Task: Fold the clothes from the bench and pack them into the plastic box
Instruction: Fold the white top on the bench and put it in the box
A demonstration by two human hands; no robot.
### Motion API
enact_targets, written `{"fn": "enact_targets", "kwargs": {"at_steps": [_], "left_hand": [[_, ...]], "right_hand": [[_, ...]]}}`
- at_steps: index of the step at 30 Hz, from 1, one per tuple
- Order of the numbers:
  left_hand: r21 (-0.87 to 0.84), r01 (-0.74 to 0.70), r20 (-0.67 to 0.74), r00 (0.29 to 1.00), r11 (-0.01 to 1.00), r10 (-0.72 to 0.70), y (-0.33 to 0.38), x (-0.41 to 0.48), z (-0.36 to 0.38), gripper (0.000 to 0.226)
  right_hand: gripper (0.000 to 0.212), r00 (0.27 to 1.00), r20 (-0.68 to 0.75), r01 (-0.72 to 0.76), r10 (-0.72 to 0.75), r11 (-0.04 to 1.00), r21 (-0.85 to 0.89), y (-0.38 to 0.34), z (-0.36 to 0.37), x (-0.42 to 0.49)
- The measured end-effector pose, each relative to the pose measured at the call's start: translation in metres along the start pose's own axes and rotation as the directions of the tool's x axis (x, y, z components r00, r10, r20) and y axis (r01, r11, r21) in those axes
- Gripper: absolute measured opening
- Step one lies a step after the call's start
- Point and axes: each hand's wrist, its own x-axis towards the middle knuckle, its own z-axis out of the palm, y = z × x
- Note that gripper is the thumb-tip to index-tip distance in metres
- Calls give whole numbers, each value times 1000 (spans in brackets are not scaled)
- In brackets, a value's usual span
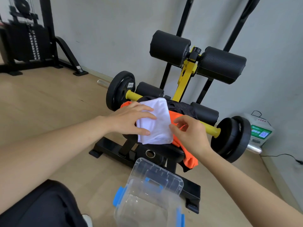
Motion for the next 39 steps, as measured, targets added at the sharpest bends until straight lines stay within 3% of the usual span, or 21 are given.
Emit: {"fn": "enact_targets", "kwargs": {"at_steps": [2,7,11,14,16,19,21,24,28,35,37,39], "left_hand": [[43,-4,-12,1000,999,4,1,-1,1,65],[111,2,-80,997,994,7,5,-3,1,72],[190,-60,-210,973,980,100,16,-2,-12,62],[275,-152,-385,887,949,254,32,1,-28,54],[364,-214,-358,866,906,348,44,3,-34,65],[415,-255,-173,920,874,351,55,3,-35,73],[314,-240,-32,964,918,263,58,0,-31,57],[35,-162,38,986,986,160,62,-7,-18,26],[-288,-77,109,988,955,113,72,-23,2,17],[-517,117,322,944,848,67,95,-58,48,19],[-532,179,372,927,828,39,97,-63,67,21],[-518,244,408,913,820,-14,94,-65,86,25]], "right_hand": [[26,993,56,-101,106,991,-84,3,3,2],[51,982,144,-101,126,981,-168,-5,13,2],[39,982,175,-48,64,994,-93,-11,18,-1],[25,982,187,7,0,999,-39,-9,12,-7],[18,976,210,58,-50,998,-28,-7,4,-10],[16,968,240,75,-79,997,26,-3,-9,-17],[19,963,253,63,-91,991,119,0,-18,-23],[23,960,267,19,-82,973,232,5,-33,-35],[20,938,342,-47,-55,957,286,19,-50,-58],[21,855,510,-290,93,901,323,53,-46,-116],[20,811,558,-424,179,836,348,67,-35,-132],[22,720,636,-600,277,710,369,82,-20,-145]]}}
